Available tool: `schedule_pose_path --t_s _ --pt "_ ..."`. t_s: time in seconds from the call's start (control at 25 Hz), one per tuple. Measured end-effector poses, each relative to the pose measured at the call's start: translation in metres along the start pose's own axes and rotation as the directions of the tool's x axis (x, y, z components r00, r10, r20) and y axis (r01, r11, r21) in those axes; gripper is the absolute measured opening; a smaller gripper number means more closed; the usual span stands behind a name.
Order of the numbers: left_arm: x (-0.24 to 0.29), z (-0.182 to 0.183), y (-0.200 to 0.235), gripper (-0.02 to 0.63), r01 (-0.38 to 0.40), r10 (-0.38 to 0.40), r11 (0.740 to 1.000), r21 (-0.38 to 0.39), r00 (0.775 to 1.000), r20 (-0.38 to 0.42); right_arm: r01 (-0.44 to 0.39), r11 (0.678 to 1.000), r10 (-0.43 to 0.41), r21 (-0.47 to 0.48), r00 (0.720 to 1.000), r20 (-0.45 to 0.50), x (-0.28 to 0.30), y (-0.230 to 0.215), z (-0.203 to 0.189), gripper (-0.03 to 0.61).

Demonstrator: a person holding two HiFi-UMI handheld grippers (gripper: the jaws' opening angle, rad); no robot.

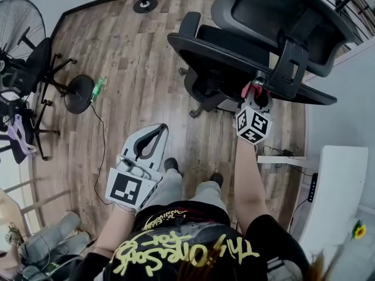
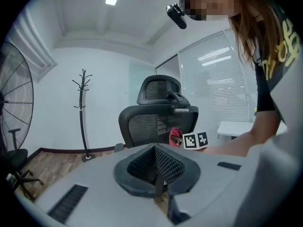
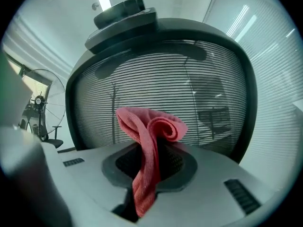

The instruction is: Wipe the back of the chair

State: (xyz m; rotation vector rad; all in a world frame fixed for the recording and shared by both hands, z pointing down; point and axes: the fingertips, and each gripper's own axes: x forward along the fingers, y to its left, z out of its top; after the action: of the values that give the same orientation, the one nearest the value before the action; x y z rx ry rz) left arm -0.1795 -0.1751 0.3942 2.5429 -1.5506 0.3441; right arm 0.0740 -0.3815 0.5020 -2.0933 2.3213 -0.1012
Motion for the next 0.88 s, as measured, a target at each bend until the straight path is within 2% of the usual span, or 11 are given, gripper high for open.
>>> schedule_pose_path --t_s 0.64,0.88 --pt "0.011 0.012 0.037 -0.006 0.137 -0.138 0.99 0.017 0.99 0.031 0.056 0.998 -0.057 0.037 0.997 0.044 0.014 0.079 -0.005 0.063" --pt "0.009 -0.009 0.055 -0.006 0.138 -0.138 0.99 -0.005 0.99 -0.031 -0.008 1.0 0.008 0.002 0.999 0.039 0.024 0.125 -0.016 0.063"
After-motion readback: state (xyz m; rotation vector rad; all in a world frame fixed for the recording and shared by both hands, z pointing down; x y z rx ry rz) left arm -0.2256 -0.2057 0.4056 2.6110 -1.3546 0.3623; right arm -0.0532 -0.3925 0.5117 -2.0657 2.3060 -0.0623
